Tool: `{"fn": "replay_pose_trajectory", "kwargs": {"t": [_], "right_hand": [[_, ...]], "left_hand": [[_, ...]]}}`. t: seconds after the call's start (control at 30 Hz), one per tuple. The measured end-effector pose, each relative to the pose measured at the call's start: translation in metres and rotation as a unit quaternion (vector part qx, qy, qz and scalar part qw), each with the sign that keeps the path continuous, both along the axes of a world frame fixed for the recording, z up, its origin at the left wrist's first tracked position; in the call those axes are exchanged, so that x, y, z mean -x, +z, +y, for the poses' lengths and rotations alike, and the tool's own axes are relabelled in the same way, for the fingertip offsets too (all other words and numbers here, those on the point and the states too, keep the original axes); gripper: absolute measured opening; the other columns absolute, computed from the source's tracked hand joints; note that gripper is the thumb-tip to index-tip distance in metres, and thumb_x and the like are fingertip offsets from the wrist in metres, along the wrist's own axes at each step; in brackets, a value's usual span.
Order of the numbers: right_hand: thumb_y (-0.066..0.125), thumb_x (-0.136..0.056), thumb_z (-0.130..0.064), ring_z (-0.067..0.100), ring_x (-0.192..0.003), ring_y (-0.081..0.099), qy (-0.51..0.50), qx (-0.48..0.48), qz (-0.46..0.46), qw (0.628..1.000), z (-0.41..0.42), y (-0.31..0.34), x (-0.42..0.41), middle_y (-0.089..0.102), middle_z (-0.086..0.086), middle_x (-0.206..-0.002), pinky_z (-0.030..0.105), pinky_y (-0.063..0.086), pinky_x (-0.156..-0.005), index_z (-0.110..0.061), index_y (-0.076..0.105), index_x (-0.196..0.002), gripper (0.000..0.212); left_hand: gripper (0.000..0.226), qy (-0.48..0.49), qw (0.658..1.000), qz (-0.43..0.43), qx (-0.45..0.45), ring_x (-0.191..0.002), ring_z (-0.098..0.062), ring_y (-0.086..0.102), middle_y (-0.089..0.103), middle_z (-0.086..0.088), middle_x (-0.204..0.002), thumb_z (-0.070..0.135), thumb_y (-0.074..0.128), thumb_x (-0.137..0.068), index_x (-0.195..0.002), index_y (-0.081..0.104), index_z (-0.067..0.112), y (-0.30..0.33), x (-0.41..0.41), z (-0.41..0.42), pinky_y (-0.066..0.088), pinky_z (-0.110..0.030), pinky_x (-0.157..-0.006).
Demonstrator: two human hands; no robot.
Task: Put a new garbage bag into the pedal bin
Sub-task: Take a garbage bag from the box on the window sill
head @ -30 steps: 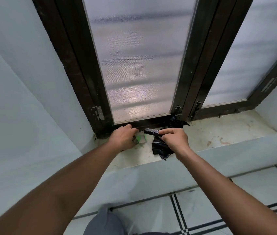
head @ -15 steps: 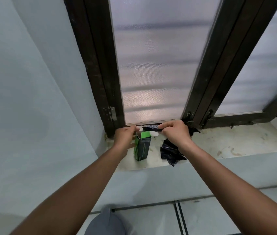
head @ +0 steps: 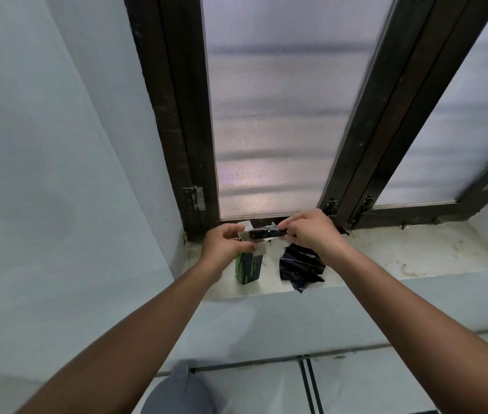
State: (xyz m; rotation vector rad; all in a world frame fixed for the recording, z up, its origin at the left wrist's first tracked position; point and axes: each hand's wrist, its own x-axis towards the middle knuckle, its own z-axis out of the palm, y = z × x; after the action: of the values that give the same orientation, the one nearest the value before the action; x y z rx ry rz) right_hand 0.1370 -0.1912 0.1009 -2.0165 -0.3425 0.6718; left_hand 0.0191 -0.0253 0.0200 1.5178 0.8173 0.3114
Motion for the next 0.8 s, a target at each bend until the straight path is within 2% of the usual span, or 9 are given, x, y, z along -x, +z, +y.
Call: {"fn": "replay_pose_trajectory", "kwargs": {"t": [0.07,0.13,0.27,0.33,0.43,0.53,0.63,0.73,0.8], "right_hand": [[0.058,-0.086,0.000,0.013,-0.077,0.064,0.076,0.084,-0.117,0.987,0.005,0.008,0.008,0.075,-0.001,-0.090,0.020,0.049,-0.063,-0.020,0.082,-0.090,0.032],[0.055,-0.085,0.000,0.012,-0.075,0.062,0.149,0.117,-0.174,0.966,0.014,0.013,0.017,0.072,-0.001,-0.098,0.020,0.047,-0.058,-0.023,0.080,-0.100,0.038],[0.057,-0.086,0.002,0.018,-0.106,0.065,0.226,0.089,-0.205,0.948,0.025,0.016,0.029,0.065,0.000,-0.126,0.032,0.057,-0.094,-0.026,0.075,-0.119,0.046],[0.055,-0.087,0.003,0.020,-0.111,0.064,0.178,0.065,-0.202,0.961,0.022,0.015,0.025,0.063,0.001,-0.130,0.032,0.055,-0.094,-0.024,0.075,-0.119,0.046],[0.055,-0.086,-0.001,0.023,-0.121,0.062,0.108,0.116,-0.209,0.965,0.015,0.001,0.012,0.063,0.005,-0.138,0.030,0.050,-0.097,-0.023,0.069,-0.130,0.051],[0.065,-0.091,-0.013,0.024,-0.121,0.063,0.096,0.133,-0.107,0.981,0.010,-0.017,0.005,0.061,0.006,-0.139,0.030,0.052,-0.092,-0.023,0.057,-0.145,0.056],[0.070,-0.094,-0.013,0.025,-0.095,0.073,0.054,-0.007,0.101,0.993,0.010,-0.026,0.005,0.066,0.011,-0.125,0.038,0.062,-0.089,-0.020,0.063,-0.136,0.043],[0.073,-0.094,-0.021,0.018,-0.073,0.065,0.061,-0.075,0.141,0.985,0.009,-0.025,0.003,0.068,0.015,-0.109,0.031,0.062,-0.074,-0.013,0.075,-0.117,0.024],[0.074,-0.094,-0.024,0.018,-0.071,0.062,0.100,-0.079,0.141,0.982,0.010,-0.023,0.003,0.066,0.013,-0.101,0.027,0.060,-0.069,-0.011,0.076,-0.114,0.025]], "left_hand": [[0.062,-0.027,0.999,-0.011,-0.031,-0.104,-0.014,0.071,0.074,0.001,-0.114,0.003,0.095,-0.064,-0.119,0.073,0.020,-0.001,0.003,-0.003,0.062,-0.033,-0.089],[0.063,-0.047,0.997,-0.015,-0.063,-0.107,-0.013,0.069,0.073,0.001,-0.117,0.003,0.094,-0.065,-0.120,0.072,0.023,-0.001,0.006,-0.006,0.060,-0.027,-0.083],[0.074,-0.073,0.992,-0.042,-0.093,-0.108,-0.011,0.066,0.068,0.003,-0.117,0.009,0.094,-0.068,-0.131,0.064,0.032,-0.002,0.011,-0.008,0.059,-0.030,-0.084],[0.073,-0.082,0.991,-0.038,-0.102,-0.113,-0.011,0.064,0.067,0.005,-0.120,0.011,0.092,-0.073,-0.136,0.060,0.031,-0.003,0.013,-0.008,0.058,-0.033,-0.089],[0.042,-0.083,0.986,-0.017,-0.141,-0.123,-0.017,0.061,0.065,0.007,-0.127,0.018,0.087,-0.079,-0.115,0.069,0.031,-0.008,0.016,-0.006,0.055,-0.035,-0.095],[0.043,-0.095,0.984,-0.010,-0.152,-0.124,-0.014,0.058,0.062,0.008,-0.131,0.035,0.092,-0.073,-0.110,0.070,0.031,-0.011,0.020,-0.006,0.053,-0.036,-0.101],[0.053,-0.113,0.979,-0.012,-0.169,-0.115,-0.003,0.057,0.062,0.012,-0.126,0.041,0.096,-0.066,-0.110,0.070,0.029,-0.011,0.023,-0.006,0.051,-0.026,-0.095],[0.020,-0.072,0.980,-0.036,-0.180,-0.112,-0.013,0.066,0.070,0.006,-0.118,0.028,0.082,-0.088,-0.106,0.077,0.021,-0.014,0.021,-0.004,0.059,-0.027,-0.089],[0.015,-0.053,0.984,-0.033,-0.168,-0.110,-0.014,0.069,0.074,0.003,-0.117,0.024,0.073,-0.096,-0.109,0.079,0.019,-0.016,0.020,-0.005,0.062,-0.034,-0.090]]}}
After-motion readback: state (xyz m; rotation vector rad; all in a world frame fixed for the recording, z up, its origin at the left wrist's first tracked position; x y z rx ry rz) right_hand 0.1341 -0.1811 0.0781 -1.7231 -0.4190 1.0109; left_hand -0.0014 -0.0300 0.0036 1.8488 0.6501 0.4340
